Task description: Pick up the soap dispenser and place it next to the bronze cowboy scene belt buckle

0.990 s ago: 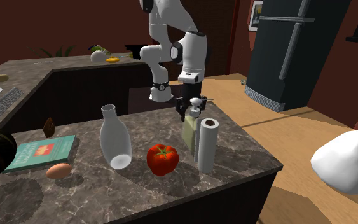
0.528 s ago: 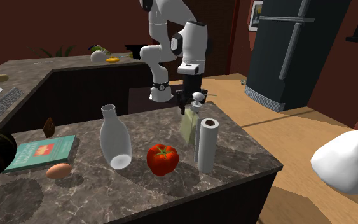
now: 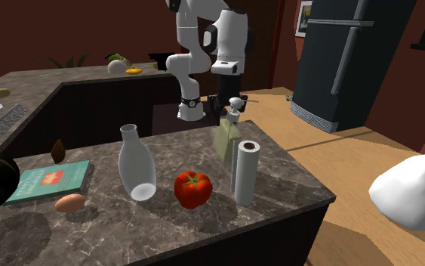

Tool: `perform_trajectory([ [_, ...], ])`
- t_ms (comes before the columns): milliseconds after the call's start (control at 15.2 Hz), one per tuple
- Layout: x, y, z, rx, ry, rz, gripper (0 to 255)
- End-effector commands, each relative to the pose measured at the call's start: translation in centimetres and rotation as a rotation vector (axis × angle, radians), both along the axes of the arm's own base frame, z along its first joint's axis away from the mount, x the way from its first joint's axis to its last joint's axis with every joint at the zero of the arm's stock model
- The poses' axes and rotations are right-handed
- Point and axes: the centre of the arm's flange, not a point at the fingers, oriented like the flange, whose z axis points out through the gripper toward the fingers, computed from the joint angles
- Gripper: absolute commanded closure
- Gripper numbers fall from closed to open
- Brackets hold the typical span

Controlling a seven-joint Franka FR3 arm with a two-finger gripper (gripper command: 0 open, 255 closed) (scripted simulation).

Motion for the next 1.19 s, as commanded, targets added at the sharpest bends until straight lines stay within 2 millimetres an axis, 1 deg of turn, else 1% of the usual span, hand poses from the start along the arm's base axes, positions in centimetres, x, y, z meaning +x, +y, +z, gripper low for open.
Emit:
perform_trajectory([
  [0, -0.1, 0.0, 1.1, 0.000, 0.000, 0.000, 255],
  [1122, -0.1, 0.0, 10.1, 0.000, 0.000, 0.000, 255],
])
